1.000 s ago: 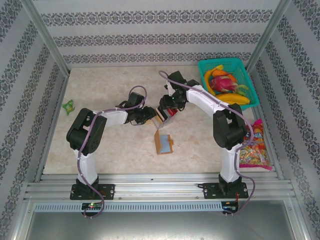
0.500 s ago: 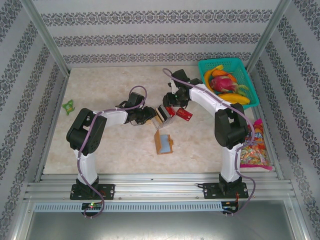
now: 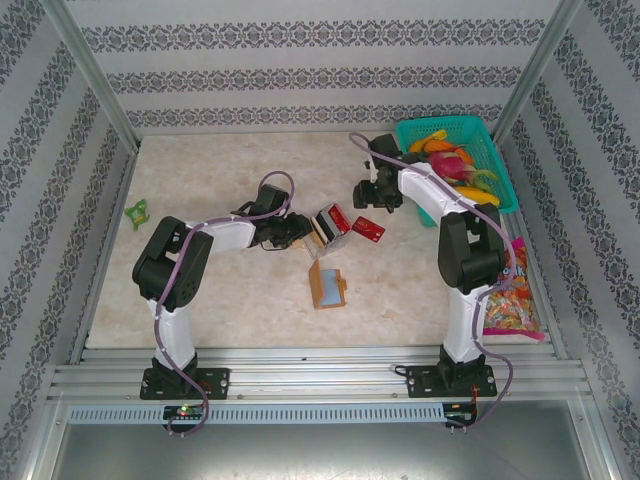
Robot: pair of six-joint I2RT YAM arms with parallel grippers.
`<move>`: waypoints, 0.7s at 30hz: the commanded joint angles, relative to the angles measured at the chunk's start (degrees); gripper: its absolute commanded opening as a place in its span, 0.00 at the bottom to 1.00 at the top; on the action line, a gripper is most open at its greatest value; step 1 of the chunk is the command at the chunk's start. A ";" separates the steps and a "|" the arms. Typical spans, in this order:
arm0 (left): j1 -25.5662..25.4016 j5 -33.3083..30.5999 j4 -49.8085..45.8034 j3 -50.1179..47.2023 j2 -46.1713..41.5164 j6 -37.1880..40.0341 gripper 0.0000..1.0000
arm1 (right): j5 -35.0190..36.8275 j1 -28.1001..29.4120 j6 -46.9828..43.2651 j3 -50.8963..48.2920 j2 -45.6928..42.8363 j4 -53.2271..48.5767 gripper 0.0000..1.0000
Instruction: Put the credit cards into the card holder
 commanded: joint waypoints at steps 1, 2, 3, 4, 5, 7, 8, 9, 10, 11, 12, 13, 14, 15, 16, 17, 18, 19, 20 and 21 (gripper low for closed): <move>-0.58 -1.77 -4.73 -0.72 -0.46 1.40 0.37 | -1.18 -0.41 -5.40 2.60 4.11 -4.07 0.65; -0.54 -1.90 -4.76 -0.77 -0.59 1.41 0.36 | -1.01 -0.30 -6.04 4.85 5.66 -6.55 0.65; -0.54 -1.95 -4.76 -0.89 -0.71 1.32 0.36 | -0.72 -0.27 -6.22 6.44 6.88 -8.01 0.66; -0.56 -1.92 -4.74 -0.99 -0.82 1.26 0.36 | -0.65 -0.27 -6.13 7.89 8.45 -9.14 0.66; -0.53 -1.82 -4.65 -0.98 -0.81 1.25 0.36 | -0.90 -0.19 -5.69 8.52 9.54 -9.31 0.65; -0.51 -1.17 -4.41 -0.74 -0.88 1.23 0.36 | -2.41 -0.27 -4.63 8.50 11.00 -8.75 0.63; -0.55 -0.56 -4.10 -0.64 -0.97 1.21 0.37 | -3.82 -0.12 -4.29 7.92 11.44 -7.82 0.62; -0.52 0.14 -3.53 -0.68 -1.05 1.30 0.37 | -4.34 -0.04 -3.82 7.37 11.63 -7.10 0.62; -0.56 0.93 -3.17 -0.45 -1.28 1.48 0.38 | -4.38 -0.08 -3.40 7.01 12.01 -6.82 0.62; -0.54 1.61 -2.83 -0.39 -1.63 1.79 0.39 | -4.36 0.06 -3.05 6.75 12.48 -7.01 0.61; -0.51 2.07 -2.80 -0.18 -2.04 1.88 0.40 | -4.36 0.06 -2.59 6.56 12.77 -7.39 0.60; -0.51 2.60 -2.74 0.07 -2.52 2.33 0.41 | -4.63 0.03 -2.03 6.10 12.95 -7.74 0.58; -0.51 3.21 -2.57 0.30 -2.98 2.82 0.42 | -4.96 0.13 -1.61 5.19 12.70 -7.86 0.52; -0.56 3.55 -2.65 0.57 -3.48 2.99 0.43 | -4.57 0.33 -0.84 3.53 11.84 -7.42 0.49; -0.56 3.49 -3.01 0.90 -4.01 3.31 0.43 | -4.14 0.59 -0.03 0.63 10.09 -5.85 0.48; -0.59 3.20 -3.45 1.11 -4.65 3.45 0.43 | -3.78 0.81 0.83 -2.54 8.21 -3.95 0.45; -0.56 3.01 -3.63 1.01 -5.29 3.53 0.43 | -3.93 0.98 1.40 -4.36 7.02 -3.71 0.44; -0.51 2.69 -3.68 0.82 -6.06 3.35 0.44 | -4.03 1.15 1.74 -5.83 6.14 -4.42 0.43; -0.53 2.34 -3.72 0.50 -6.90 3.40 0.44 | -3.50 1.54 1.95 -7.63 5.26 -4.60 0.43; -0.54 1.97 -3.92 0.22 -7.61 3.35 0.45 | -3.31 2.00 1.93 -9.08 4.45 -4.56 0.42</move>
